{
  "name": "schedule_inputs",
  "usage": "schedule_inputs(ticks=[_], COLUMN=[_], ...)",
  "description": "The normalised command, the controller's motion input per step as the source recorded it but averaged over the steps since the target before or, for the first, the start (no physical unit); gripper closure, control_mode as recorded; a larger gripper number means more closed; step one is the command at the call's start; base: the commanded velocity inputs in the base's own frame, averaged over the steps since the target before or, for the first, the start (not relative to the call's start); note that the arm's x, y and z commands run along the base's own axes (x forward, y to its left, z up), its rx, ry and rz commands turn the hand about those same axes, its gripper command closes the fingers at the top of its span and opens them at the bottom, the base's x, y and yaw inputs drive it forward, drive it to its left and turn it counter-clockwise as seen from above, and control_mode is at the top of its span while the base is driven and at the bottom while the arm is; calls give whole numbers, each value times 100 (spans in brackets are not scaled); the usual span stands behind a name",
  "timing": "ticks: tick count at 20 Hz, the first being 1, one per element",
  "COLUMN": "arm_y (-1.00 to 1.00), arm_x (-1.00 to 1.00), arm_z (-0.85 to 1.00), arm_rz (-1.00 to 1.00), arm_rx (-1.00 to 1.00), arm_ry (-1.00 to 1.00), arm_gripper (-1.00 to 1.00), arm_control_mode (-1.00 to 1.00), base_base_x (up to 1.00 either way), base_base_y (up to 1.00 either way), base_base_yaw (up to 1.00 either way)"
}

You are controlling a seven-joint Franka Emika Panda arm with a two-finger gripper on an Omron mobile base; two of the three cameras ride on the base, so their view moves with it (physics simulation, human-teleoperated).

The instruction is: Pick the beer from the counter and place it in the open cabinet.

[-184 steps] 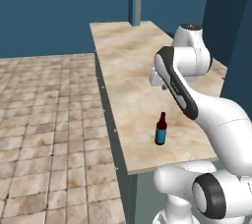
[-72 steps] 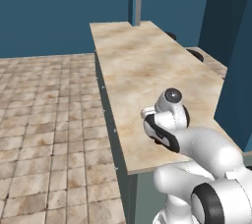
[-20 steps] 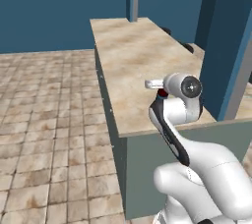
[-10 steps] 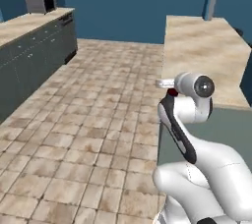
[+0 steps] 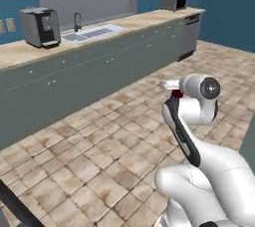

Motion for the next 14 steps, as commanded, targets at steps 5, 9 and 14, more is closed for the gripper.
schedule_inputs(ticks=[5, 9, 14], arm_y=[0, 0, 0], arm_x=[0, 0, 0], arm_z=[0, 0, 0], arm_rz=[0, 0, 0], arm_rx=[0, 0, 0], arm_ry=[0, 0, 0], arm_gripper=[100, 100, 100], arm_control_mode=[100, 100, 100], base_base_x=[-29, -31, -44], base_base_y=[0, 0, -23], base_base_yaw=[91, 89, 75])
